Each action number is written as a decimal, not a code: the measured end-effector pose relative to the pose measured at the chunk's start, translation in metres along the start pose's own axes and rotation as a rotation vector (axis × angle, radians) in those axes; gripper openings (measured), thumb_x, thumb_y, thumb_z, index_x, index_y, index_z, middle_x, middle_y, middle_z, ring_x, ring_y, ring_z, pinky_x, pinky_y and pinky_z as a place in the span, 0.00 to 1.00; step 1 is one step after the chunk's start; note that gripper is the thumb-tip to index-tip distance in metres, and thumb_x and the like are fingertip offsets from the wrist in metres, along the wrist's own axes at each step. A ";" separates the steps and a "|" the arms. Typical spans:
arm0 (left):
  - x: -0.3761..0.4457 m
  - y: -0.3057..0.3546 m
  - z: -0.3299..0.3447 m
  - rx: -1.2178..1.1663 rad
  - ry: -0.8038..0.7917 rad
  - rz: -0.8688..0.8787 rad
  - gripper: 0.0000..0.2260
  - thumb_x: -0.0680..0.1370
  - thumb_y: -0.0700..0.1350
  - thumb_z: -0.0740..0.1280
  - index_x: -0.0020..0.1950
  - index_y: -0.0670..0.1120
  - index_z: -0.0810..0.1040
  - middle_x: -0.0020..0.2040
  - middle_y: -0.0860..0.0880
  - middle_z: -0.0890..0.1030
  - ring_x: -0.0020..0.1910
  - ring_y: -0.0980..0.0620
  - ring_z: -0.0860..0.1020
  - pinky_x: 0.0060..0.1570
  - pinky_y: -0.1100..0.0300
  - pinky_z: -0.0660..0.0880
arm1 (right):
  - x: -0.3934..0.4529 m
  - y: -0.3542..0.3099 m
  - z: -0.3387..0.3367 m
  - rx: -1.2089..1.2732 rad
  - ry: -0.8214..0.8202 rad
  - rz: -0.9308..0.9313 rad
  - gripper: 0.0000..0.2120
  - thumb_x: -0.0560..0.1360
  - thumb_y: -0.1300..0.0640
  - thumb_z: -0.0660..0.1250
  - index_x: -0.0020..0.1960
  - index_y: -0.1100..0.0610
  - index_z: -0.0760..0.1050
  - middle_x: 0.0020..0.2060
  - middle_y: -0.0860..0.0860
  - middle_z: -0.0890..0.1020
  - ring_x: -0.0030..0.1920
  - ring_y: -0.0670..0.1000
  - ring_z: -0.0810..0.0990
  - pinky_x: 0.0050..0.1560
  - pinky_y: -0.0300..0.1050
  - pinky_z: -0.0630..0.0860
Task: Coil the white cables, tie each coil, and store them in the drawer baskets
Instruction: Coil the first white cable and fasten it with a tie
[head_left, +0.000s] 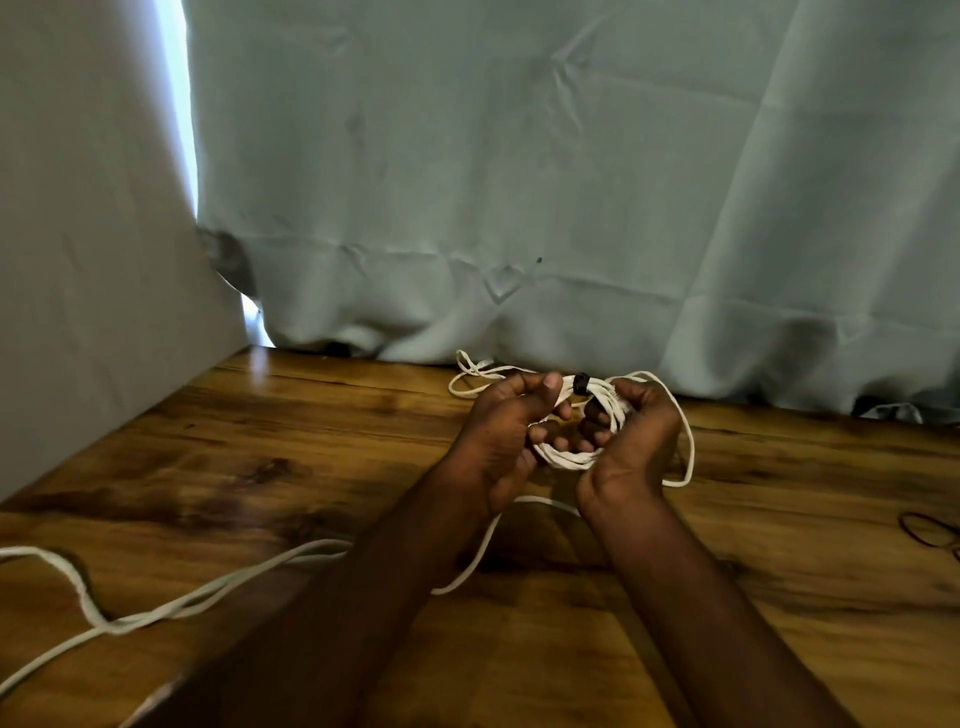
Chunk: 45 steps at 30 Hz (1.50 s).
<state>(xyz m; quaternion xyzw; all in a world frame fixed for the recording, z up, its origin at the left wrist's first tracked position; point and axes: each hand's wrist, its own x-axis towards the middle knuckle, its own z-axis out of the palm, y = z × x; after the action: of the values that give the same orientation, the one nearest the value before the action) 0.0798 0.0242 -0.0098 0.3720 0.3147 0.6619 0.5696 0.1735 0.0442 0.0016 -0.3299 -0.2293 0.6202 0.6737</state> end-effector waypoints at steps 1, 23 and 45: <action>-0.001 -0.001 0.003 -0.050 -0.014 -0.017 0.06 0.84 0.40 0.62 0.50 0.39 0.74 0.36 0.44 0.76 0.21 0.57 0.70 0.26 0.63 0.73 | 0.000 -0.002 0.000 -0.032 0.020 -0.055 0.08 0.74 0.57 0.61 0.38 0.56 0.72 0.27 0.52 0.73 0.21 0.51 0.68 0.22 0.36 0.65; 0.007 0.031 -0.032 0.190 0.353 0.154 0.09 0.78 0.31 0.69 0.56 0.38 0.83 0.50 0.38 0.87 0.50 0.40 0.86 0.47 0.44 0.84 | -0.003 0.008 0.000 -0.465 -0.445 -0.393 0.12 0.84 0.55 0.65 0.60 0.61 0.81 0.48 0.59 0.87 0.47 0.54 0.87 0.48 0.48 0.84; 0.005 0.046 -0.037 -0.059 0.100 -0.057 0.05 0.80 0.43 0.70 0.53 0.44 0.82 0.45 0.42 0.85 0.49 0.44 0.85 0.57 0.44 0.80 | 0.005 0.005 -0.004 -0.224 -0.339 -0.170 0.15 0.77 0.64 0.72 0.63 0.62 0.80 0.41 0.54 0.88 0.41 0.51 0.86 0.42 0.44 0.84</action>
<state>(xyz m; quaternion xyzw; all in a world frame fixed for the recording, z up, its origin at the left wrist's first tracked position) 0.0241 0.0228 0.0107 0.3126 0.3337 0.6721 0.5825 0.1731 0.0489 -0.0054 -0.2731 -0.4338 0.5785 0.6344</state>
